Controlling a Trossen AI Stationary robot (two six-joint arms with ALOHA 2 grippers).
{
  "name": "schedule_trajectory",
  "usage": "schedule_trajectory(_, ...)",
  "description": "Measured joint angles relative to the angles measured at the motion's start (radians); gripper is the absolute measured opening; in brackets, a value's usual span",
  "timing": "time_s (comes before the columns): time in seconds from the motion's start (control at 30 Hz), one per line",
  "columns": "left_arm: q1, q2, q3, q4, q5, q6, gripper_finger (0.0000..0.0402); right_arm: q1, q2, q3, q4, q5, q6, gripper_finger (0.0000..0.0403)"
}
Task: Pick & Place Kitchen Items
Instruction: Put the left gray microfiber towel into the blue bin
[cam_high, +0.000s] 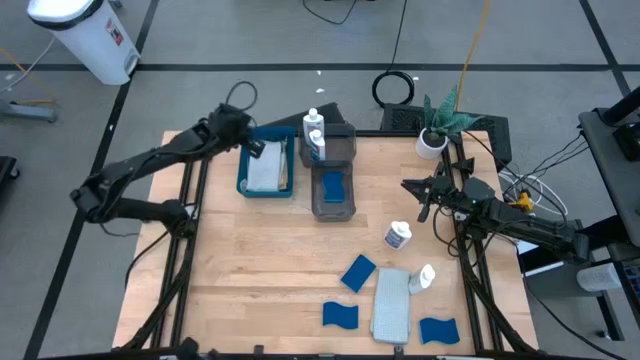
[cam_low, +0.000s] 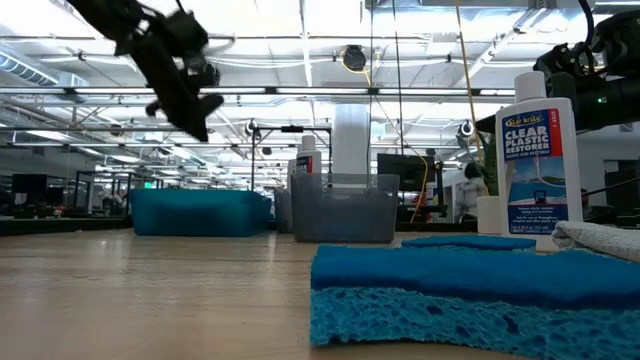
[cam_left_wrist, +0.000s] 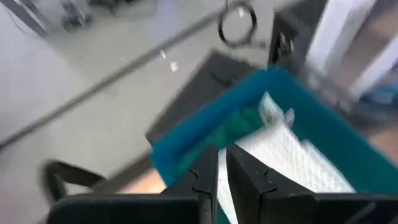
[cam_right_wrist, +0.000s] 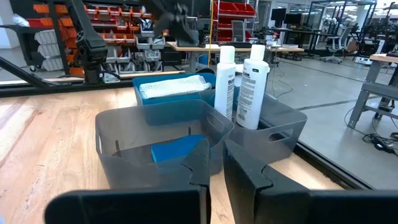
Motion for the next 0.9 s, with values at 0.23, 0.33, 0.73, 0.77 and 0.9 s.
schedule_trajectory(0.23,0.011,0.203,-0.054,0.099,0.058,-0.009,0.0037,0.0,0.0,0.0,0.0,0.0,0.0,0.002)
schedule_trajectory(0.33,0.01,0.295,-0.055,0.121,0.058,-0.012,0.0037,0.0,0.0,0.0,0.0,0.0,0.0,0.002)
schedule_trajectory(0.73,0.01,0.375,-0.054,0.127,0.058,0.022,0.0037,0.0,0.0,0.0,0.0,0.0,0.0,0.002)
schedule_trajectory(0.77,0.01,0.351,-0.05,0.111,0.059,0.022,0.0037,0.0,0.0,0.0,0.0,0.0,0.0,0.002)
schedule_trajectory(0.9,0.008,0.231,-0.024,0.068,0.063,0.029,0.0037,0.0,0.0,0.0,0.0,0.0,0.0,0.002)
